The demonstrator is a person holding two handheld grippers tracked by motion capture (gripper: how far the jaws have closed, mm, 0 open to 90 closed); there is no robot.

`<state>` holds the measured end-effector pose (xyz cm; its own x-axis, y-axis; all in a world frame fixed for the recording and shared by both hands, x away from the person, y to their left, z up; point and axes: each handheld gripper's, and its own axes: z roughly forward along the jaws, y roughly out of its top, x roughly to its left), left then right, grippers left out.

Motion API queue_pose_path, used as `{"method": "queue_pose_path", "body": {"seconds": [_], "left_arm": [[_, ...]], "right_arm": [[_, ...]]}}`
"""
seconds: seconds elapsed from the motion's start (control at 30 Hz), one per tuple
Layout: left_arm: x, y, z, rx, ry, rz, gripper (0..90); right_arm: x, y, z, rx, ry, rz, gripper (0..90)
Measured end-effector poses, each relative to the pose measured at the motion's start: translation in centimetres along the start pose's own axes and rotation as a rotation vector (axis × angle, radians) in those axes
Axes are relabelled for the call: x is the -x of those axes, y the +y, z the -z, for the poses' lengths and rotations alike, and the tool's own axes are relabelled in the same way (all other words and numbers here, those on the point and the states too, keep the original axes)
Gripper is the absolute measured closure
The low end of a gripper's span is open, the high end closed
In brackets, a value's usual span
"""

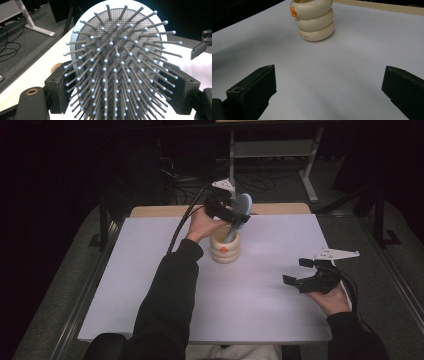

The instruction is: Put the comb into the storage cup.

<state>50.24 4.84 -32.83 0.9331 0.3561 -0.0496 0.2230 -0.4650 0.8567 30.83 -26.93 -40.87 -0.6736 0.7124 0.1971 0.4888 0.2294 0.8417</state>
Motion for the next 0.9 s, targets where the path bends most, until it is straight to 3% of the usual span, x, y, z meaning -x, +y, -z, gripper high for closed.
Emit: {"method": "queue_pose_path", "body": {"seconds": [0.1,0.27,0.37,0.9], "left_arm": [[0.0,-0.5,-0.3,0.004,0.0,0.007,19.9],[-0.1,-1.3,-0.8,-0.031,0.007,0.005,19.9],[-0.3,-1.6,-0.8,-0.015,0.004,0.018,19.9],[0.2,-1.4,-1.0,-0.028,0.019,-0.014,19.3]], "right_arm": [[0.0,0.0,0.0,0.0,0.0,0.0,0.0],[-0.2,0.0,-0.1,-0.002,0.004,0.006,0.0],[-0.1,0.0,-0.1,-0.003,0.002,0.006,0.0],[-0.2,0.0,-0.3,-0.012,0.006,0.004,0.0]]}}
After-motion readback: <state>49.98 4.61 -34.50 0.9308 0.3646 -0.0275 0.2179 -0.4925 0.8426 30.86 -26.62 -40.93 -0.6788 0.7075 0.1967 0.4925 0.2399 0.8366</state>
